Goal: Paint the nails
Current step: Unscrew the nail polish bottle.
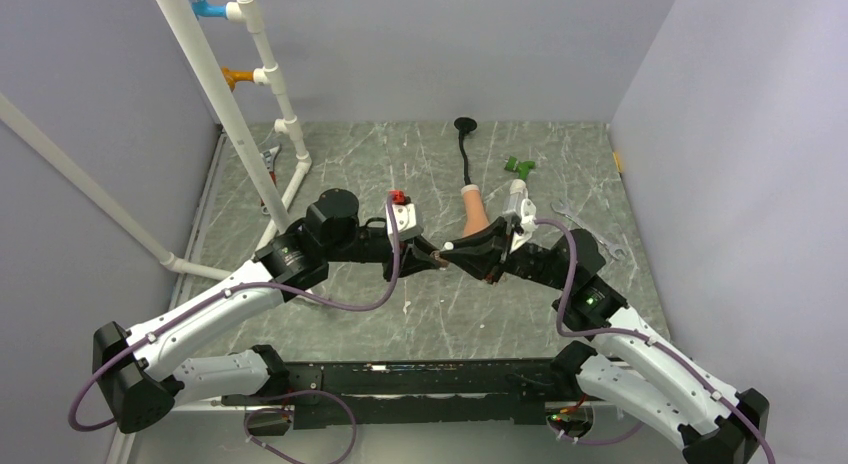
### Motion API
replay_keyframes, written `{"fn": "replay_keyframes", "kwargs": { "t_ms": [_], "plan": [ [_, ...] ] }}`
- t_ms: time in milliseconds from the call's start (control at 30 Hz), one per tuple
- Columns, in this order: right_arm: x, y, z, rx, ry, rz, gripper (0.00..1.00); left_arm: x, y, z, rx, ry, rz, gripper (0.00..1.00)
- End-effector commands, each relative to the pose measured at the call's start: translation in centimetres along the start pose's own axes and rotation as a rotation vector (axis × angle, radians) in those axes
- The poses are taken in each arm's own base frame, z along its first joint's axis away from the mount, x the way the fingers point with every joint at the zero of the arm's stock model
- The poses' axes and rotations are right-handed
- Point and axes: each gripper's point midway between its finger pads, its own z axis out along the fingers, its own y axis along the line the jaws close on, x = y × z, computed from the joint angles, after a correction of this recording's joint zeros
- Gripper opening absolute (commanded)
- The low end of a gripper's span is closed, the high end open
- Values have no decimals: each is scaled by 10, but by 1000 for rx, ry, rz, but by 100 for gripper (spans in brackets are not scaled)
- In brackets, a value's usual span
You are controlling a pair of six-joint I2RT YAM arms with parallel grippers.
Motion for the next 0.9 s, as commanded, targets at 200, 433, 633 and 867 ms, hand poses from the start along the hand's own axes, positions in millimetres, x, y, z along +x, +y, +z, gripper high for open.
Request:
{"fn": "replay_keyframes", "kwargs": {
  "t_ms": [200, 433, 633, 867],
  "plan": [
    [-9, 26, -3, -127, -1, -45, 66, -28, -11, -3, 76, -63, 92, 0],
    [-12, 10, -11, 4, 14, -18, 100, -29, 11, -9, -47, -59, 102, 0],
    [-12, 0, -24, 120, 10, 41, 100, -23, 34, -15, -151, -31, 111, 0],
    [-14, -4, -35, 203, -4, 135, 100, 2, 52, -6, -195, 31, 87, 0]
  ]
}}
